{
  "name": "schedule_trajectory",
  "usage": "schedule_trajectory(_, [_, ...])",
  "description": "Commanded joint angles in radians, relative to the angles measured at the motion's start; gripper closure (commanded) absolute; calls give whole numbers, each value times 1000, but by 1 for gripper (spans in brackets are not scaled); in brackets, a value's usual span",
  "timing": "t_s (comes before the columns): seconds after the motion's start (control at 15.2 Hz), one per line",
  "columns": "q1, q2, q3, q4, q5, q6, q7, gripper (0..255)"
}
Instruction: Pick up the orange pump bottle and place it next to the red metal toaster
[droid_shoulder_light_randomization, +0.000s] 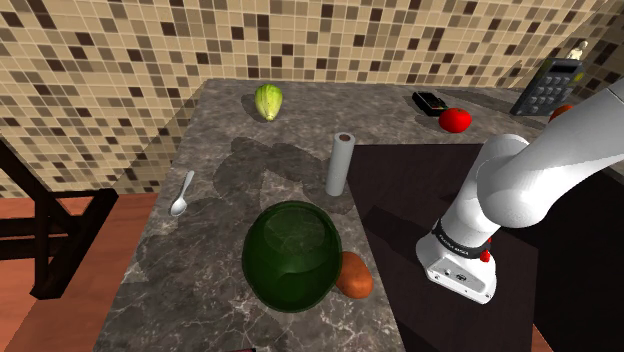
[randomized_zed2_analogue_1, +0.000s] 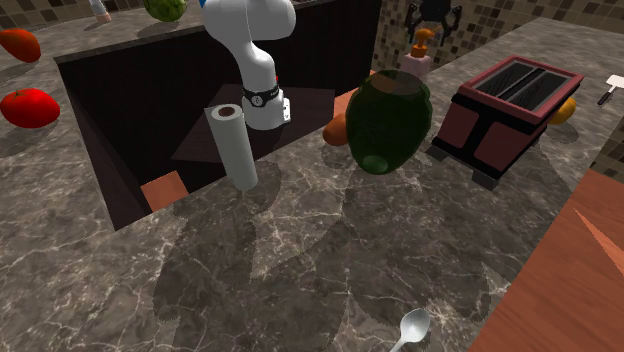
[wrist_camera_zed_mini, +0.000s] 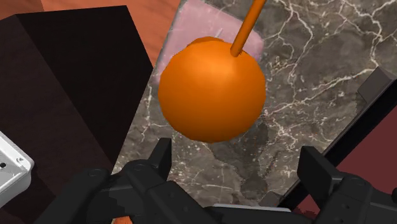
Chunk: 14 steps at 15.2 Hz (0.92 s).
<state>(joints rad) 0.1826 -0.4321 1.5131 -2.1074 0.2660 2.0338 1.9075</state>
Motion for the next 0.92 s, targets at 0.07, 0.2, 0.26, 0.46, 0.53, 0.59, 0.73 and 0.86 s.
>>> schedule_trajectory(0.07, [0,0,0,0,0,0,0,0])
schedule_trajectory(0.2, [44,0,-54,46,-10,-65,6,0])
schedule_trajectory(0.26, [61,-1,-76,71,-15,-97,8,0])
schedule_trajectory(0.46, [72,-2,-92,91,-17,-123,10,0])
schedule_trajectory(0.53, [72,-2,-92,91,-17,-123,10,0])
schedule_trajectory(0.59, [71,-2,-91,91,-17,-123,10,0])
schedule_trajectory(0.73, [71,-2,-91,91,-17,-123,10,0])
schedule_trajectory(0.86, [71,-2,-91,91,-17,-123,10,0])
